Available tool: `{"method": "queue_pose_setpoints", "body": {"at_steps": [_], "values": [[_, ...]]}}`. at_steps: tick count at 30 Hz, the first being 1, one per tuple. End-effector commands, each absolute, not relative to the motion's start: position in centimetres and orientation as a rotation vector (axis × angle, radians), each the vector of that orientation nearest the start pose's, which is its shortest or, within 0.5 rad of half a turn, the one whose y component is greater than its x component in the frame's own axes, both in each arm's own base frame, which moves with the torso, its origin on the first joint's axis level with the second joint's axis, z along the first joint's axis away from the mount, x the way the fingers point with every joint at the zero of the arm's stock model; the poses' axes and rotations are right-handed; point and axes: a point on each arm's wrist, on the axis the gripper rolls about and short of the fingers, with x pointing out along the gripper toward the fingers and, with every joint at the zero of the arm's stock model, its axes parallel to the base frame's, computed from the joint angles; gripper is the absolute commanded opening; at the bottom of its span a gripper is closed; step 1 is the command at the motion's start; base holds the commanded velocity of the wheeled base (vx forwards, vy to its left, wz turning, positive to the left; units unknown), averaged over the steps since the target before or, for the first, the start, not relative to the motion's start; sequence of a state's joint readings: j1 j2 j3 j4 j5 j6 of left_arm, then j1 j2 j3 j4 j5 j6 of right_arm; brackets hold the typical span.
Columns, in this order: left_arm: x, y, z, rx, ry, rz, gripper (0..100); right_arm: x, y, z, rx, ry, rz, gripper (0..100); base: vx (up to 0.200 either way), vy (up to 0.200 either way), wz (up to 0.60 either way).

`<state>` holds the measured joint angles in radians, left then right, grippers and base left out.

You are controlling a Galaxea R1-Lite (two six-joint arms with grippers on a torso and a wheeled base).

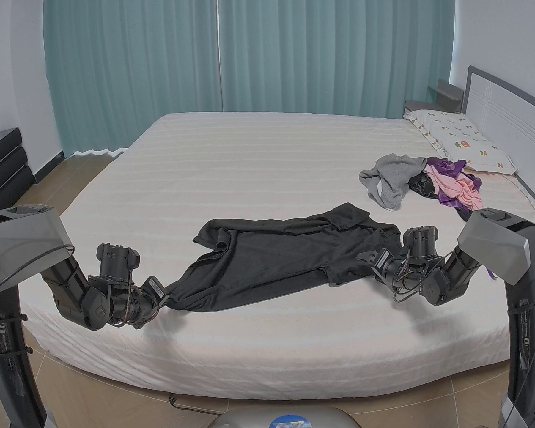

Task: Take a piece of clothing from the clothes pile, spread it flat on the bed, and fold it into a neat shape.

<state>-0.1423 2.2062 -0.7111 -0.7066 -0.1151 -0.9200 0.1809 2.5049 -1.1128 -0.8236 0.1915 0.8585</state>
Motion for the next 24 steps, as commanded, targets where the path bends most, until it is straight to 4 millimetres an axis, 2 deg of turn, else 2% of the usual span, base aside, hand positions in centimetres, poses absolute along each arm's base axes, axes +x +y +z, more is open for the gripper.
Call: {"method": "queue_pose_setpoints", "body": {"at_steps": [1,11,19,21,24], "values": [[33.5,-5.1,0.0,-0.855,0.845,0.137,0,42.5,8.2,-4.1,0.827,0.700,0.090,0,0.000,0.000,0.00],[33.5,-5.1,0.0,-0.856,0.844,0.137,0,42.2,8.2,-3.7,0.828,0.696,0.092,0,0.000,0.000,0.00],[33.5,-5.0,0.2,-0.859,0.841,0.137,0,40.9,7.6,-1.3,0.832,0.682,0.094,0,0.000,0.000,0.00],[33.3,-5.0,0.2,-0.859,0.844,0.138,0,40.3,7.3,0.2,0.835,0.665,0.099,0,0.000,0.000,0.00],[33.3,-5.0,0.4,-0.856,0.837,0.136,0,39.5,7.2,1.2,0.836,0.669,0.108,0,0.000,0.000,0.00]]}}
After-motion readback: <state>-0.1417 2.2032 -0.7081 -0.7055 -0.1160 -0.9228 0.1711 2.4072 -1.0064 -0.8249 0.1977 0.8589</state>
